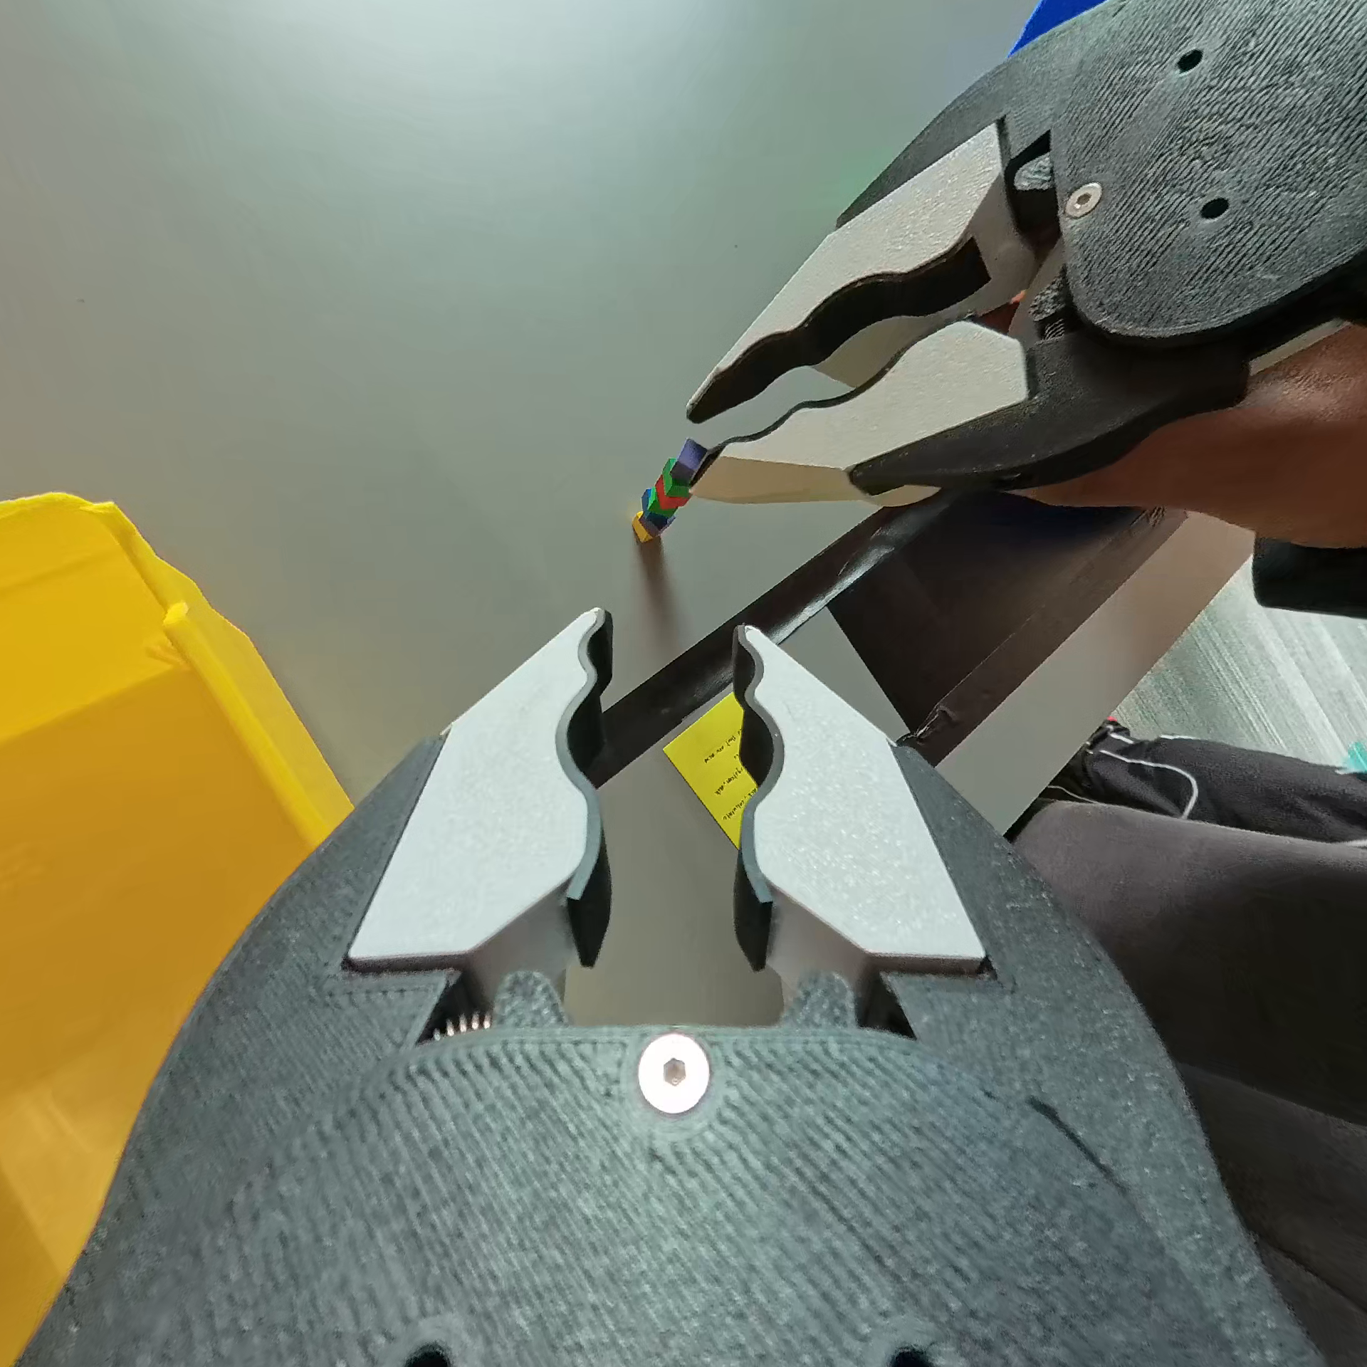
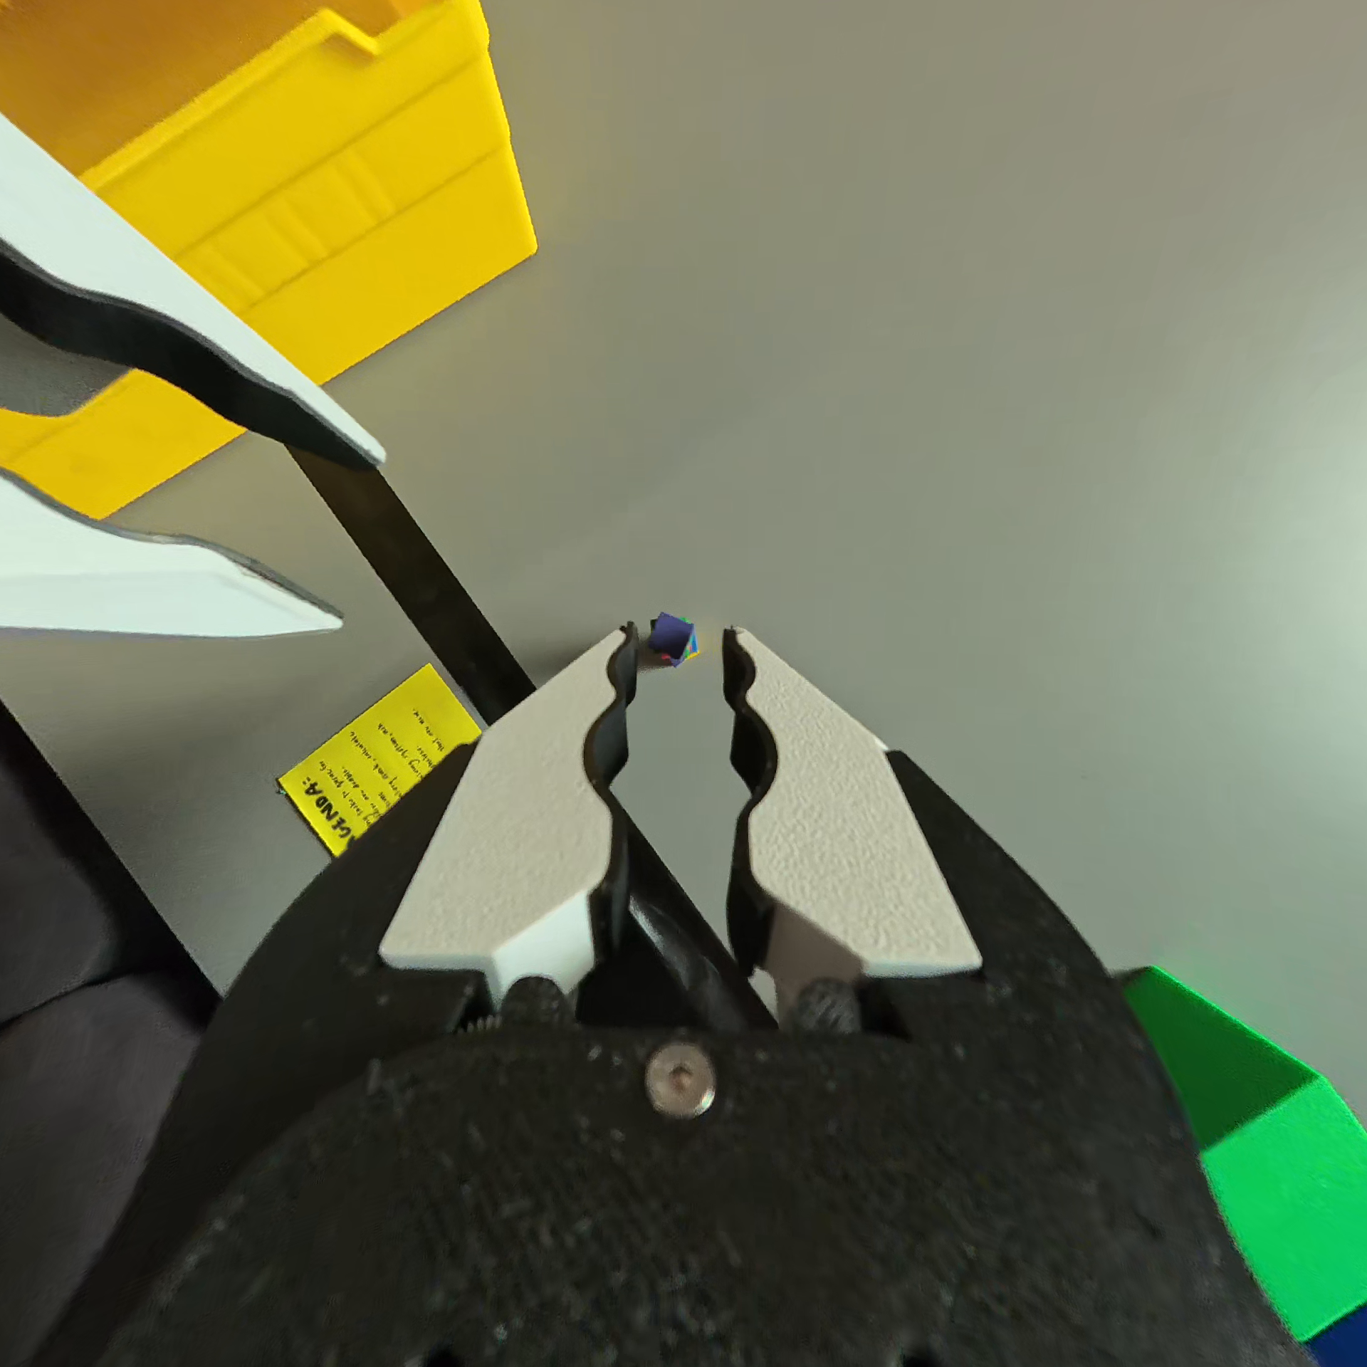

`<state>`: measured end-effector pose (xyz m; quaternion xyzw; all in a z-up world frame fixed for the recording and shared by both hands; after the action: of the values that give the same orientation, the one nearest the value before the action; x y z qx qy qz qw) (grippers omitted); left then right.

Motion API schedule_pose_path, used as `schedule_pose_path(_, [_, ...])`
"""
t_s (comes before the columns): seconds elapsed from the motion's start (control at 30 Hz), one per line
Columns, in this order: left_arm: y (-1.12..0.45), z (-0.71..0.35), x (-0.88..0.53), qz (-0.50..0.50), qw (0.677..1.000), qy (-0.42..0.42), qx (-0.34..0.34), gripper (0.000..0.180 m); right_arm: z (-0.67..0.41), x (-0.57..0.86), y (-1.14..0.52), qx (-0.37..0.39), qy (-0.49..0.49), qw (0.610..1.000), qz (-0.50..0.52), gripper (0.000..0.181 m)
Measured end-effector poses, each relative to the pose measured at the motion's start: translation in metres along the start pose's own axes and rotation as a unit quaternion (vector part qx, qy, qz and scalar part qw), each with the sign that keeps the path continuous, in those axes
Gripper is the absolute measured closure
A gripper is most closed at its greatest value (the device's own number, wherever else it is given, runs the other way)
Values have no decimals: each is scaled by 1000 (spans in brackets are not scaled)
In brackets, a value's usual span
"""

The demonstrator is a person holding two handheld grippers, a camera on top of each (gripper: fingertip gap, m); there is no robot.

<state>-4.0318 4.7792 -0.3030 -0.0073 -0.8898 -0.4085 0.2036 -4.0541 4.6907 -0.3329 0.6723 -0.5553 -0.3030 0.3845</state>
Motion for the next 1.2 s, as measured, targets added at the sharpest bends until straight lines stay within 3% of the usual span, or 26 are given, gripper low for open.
schedule_pose_path(0.4, [-3, -19, 10, 51, 999, 1, 4, 149, 3, 8, 62, 59, -52, 994, 70, 162])
schedule_pose_path(0.7, [-5, -31, 9, 54, 998, -21, 13, 146, 17, 6, 75, 43, -47, 990, 128, 163])
schedule_pose_path(1.03, [4, -33, 1, 30, 998, -55, 25, 139, 14, 17, 83, 34, -48, 972, 227, 181])
schedule_pose_path(1.2, [9, -34, -3, 23, 998, -60, 29, 137, 20, 15, 84, 39, -61, 968, 239, 181])
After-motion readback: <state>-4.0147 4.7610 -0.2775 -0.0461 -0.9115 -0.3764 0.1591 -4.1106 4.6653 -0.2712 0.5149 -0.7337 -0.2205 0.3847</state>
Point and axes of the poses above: each gripper's, where its closed fingertips meet, y back along the fingers, z out of its underside, x = y × z across the jaws, the point moved 3 cm from there along y, back along the fingers, and after that the axes turned 5 degrees about y, right-handed, at the moved point
